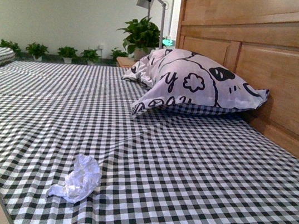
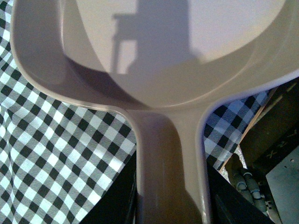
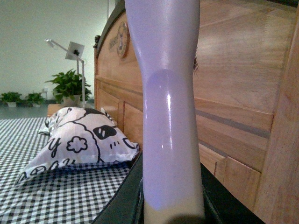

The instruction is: Clean up trash

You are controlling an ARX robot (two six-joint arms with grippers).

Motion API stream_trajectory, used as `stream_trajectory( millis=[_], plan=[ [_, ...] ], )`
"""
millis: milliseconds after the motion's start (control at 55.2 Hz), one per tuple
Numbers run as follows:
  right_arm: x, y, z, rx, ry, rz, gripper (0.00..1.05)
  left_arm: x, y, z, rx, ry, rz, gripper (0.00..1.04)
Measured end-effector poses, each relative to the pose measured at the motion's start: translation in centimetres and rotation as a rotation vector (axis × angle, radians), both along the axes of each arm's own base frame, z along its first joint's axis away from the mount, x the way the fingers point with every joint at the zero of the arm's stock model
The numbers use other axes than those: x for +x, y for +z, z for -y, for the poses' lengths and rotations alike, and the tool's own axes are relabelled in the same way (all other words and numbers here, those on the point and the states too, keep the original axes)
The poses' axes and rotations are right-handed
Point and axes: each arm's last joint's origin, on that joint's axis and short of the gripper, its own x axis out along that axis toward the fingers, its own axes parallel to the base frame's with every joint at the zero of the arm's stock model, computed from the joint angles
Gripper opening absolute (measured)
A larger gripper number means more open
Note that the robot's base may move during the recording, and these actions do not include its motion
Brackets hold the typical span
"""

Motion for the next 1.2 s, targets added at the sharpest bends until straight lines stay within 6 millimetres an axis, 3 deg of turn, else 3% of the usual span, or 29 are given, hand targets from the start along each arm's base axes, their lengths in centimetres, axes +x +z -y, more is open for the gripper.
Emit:
stream_trajectory(
  millis=[72,181,290,543,760,942,1068,1195],
  plan=[
    [0.4,0.1,-0.3,-0.030,0.056,-0.096,0.19,0.0,0.0,0.0,0.002,-0.002,0.000,0.27],
    [1.7,0.9,-1.9,-0.143,0.212,-0.377,0.19,0.0,0.0,0.0,0.003,-0.003,0.000,0.27],
    [3.9,-0.2,-3.9,-0.233,0.302,-0.561,0.19,0.0,0.0,0.0,0.004,-0.006,0.001,0.27],
    [11.0,-3.3,-9.0,-0.348,0.374,-0.756,0.19,0.0,0.0,0.0,0.007,-0.010,0.001,0.27],
    [15.0,-6.8,-12.5,-0.445,0.365,-0.855,0.19,0.0,0.0,0.0,0.008,-0.012,0.002,0.27],
    [16.8,-10.8,-14.8,-0.504,0.332,-0.932,0.19,0.0,0.0,0.0,0.008,-0.012,0.002,0.27],
    [16.8,-13.6,-16.5,-0.521,0.352,-0.996,0.19,0.0,0.0,0.0,0.008,-0.012,0.002,0.27],
    [16.4,-15.1,-17.8,-0.504,0.382,-1.050,0.19,0.0,0.0,0.0,0.008,-0.012,0.002,0.27]
  ],
)
